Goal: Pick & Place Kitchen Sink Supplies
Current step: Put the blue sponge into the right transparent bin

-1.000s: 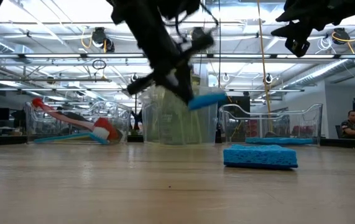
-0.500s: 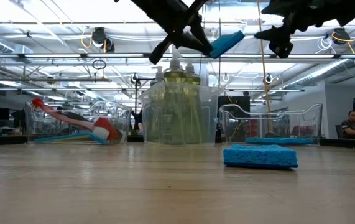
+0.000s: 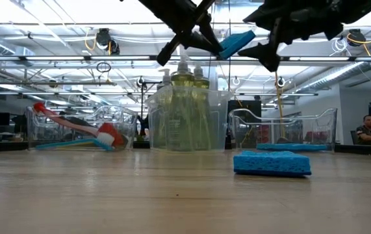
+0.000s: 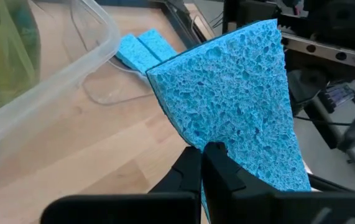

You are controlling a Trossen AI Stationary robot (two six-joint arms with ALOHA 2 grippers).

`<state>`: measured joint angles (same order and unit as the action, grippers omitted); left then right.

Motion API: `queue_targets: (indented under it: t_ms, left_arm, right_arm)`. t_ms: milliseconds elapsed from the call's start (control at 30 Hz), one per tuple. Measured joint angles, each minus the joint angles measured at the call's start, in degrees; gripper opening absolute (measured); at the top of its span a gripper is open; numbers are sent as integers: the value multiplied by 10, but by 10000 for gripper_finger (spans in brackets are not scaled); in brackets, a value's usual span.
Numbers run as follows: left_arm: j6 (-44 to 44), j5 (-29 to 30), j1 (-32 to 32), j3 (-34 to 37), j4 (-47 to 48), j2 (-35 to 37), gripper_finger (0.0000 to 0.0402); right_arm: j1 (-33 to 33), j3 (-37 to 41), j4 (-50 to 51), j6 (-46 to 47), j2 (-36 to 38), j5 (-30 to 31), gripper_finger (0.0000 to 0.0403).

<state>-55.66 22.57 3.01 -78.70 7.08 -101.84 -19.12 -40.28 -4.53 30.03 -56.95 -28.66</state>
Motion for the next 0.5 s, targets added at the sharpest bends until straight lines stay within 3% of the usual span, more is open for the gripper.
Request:
queue_targets:
  t_ms: [300, 500]
  left_arm:
    - [1, 0, 0, 0, 5, 0, 0]
    - [1, 0, 0, 0, 14, 0, 0]
  right_arm:
    - [9, 0, -71, 34, -59, 7, 310]
    - [9, 0, -79, 38, -75, 22, 262]
